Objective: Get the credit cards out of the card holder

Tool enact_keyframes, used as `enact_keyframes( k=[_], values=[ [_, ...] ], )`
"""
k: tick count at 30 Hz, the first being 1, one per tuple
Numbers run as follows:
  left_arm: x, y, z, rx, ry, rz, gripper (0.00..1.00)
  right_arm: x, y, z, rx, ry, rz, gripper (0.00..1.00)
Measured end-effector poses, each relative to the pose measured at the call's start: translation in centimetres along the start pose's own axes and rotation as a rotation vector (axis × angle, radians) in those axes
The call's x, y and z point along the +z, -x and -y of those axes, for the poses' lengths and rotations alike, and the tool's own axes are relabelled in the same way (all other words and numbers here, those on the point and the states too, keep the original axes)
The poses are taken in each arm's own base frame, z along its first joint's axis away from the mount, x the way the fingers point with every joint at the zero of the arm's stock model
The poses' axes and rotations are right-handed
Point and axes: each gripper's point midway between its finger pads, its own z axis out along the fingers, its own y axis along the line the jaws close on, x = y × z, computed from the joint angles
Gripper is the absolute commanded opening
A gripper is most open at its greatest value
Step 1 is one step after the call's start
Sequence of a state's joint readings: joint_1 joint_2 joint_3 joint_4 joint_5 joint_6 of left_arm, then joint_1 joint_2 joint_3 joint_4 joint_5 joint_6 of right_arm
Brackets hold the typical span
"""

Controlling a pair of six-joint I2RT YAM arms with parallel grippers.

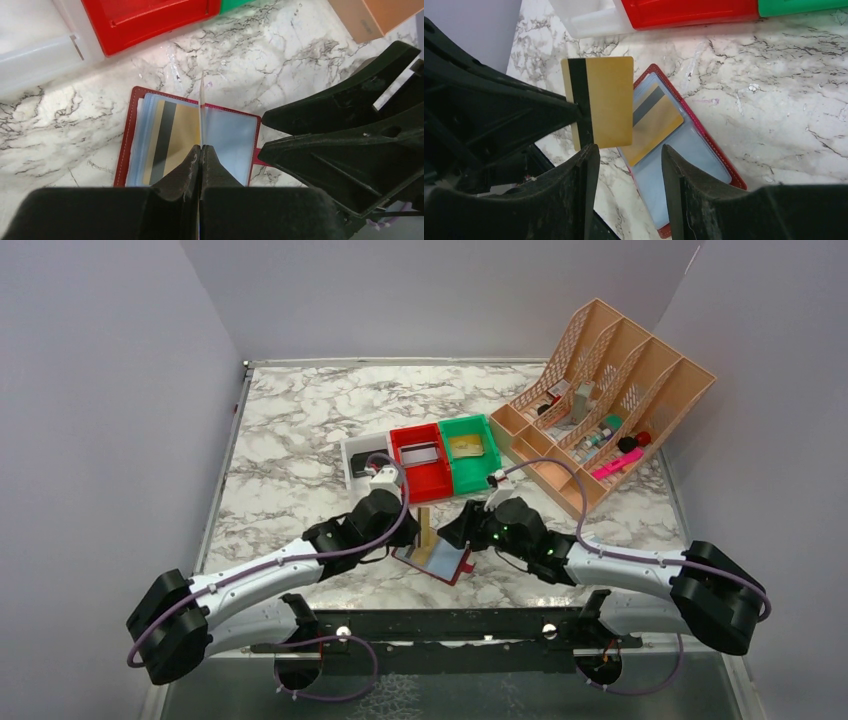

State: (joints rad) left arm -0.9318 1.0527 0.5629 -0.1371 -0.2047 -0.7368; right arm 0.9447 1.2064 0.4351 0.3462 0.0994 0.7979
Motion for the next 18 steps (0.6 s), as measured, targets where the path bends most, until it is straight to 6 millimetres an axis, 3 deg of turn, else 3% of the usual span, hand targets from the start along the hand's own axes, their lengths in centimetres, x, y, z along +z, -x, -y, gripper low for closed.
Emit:
enact_keyframes(
  k=[8,12,18],
  values=[
    [-1.6,2.0,-0.1,-0.062,-0.128,0.041,0.00,0.0,-0.3,0.2,0.033,0.125,-0.047,0.58],
    [-2.4,1.3,0.6,-0.070,-0.253,0.029,0.00,-0.2,-0.7,-1.1,0.042,0.223,-0.074,0.57],
    [-3.5,-0.3,3.4,-0.059,-0.463,-0.020,0.00,-0.7,-0.6,-1.8,0.068,0.312,-0.080,0.51]
  ],
)
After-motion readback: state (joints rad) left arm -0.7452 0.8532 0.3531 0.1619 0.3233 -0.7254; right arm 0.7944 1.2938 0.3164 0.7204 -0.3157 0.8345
